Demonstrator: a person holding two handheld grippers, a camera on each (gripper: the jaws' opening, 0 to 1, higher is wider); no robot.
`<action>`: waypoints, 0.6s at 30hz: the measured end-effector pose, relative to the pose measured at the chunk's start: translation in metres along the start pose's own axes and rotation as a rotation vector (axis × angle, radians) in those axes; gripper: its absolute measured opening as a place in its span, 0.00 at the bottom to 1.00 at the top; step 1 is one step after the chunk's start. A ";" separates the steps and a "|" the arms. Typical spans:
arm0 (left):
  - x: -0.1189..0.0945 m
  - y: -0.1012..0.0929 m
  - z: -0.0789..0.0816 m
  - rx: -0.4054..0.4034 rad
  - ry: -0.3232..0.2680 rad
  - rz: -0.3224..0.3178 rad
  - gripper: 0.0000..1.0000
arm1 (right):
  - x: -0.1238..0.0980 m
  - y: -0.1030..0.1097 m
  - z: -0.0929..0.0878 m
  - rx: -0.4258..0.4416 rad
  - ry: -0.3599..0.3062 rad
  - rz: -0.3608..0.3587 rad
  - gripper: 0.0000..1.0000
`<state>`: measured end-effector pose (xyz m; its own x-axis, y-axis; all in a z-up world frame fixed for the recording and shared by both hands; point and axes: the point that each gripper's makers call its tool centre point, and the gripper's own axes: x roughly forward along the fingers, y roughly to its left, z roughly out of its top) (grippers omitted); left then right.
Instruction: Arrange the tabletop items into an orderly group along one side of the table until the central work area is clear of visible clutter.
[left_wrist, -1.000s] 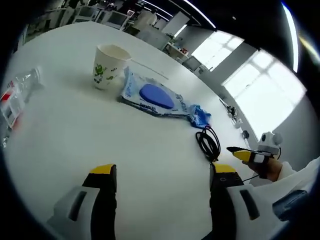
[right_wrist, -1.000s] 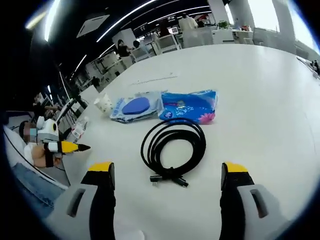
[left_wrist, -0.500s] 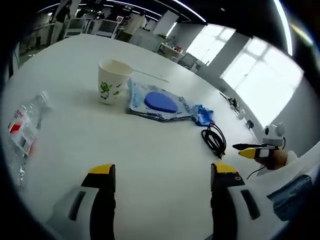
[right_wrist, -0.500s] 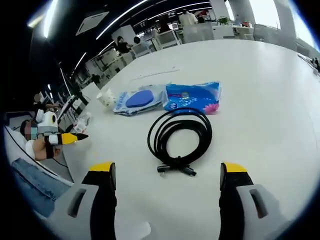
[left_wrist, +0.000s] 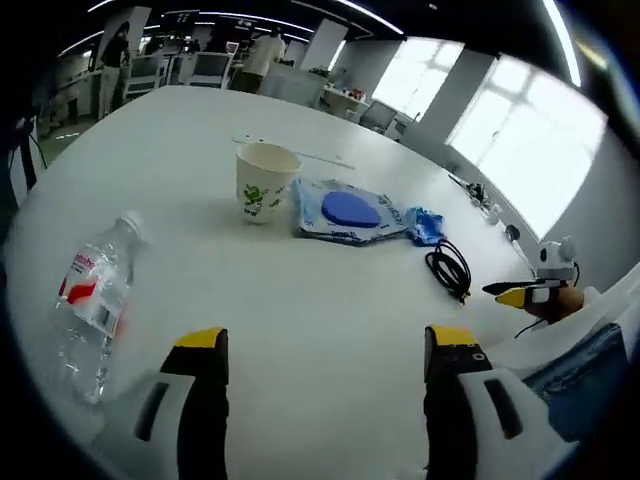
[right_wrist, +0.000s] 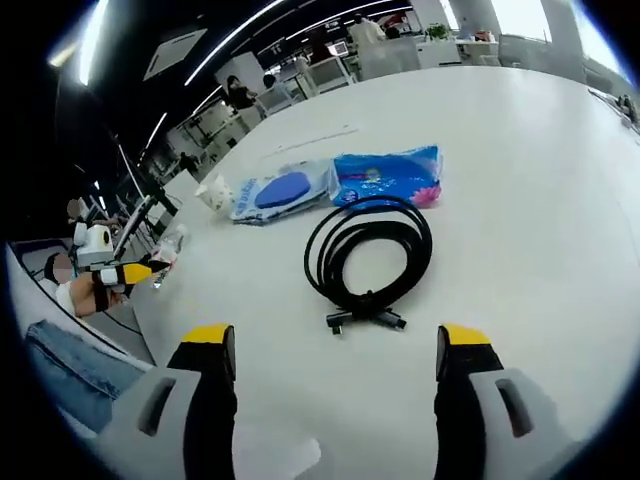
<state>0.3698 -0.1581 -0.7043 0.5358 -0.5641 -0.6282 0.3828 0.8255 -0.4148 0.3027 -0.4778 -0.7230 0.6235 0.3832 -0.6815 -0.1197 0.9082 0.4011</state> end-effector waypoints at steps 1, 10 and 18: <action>-0.001 0.002 0.000 -0.005 -0.004 0.004 0.82 | -0.001 -0.001 -0.001 0.005 -0.001 -0.005 0.79; -0.003 0.007 0.005 -0.073 -0.050 0.012 0.81 | -0.008 -0.007 -0.006 0.111 -0.047 -0.018 0.78; -0.004 0.008 0.004 -0.039 -0.035 0.018 0.81 | -0.010 -0.010 -0.003 0.148 -0.065 -0.018 0.77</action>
<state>0.3740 -0.1495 -0.7027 0.5686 -0.5487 -0.6130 0.3434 0.8354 -0.4292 0.2953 -0.4899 -0.7221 0.6735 0.3510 -0.6506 0.0039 0.8784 0.4779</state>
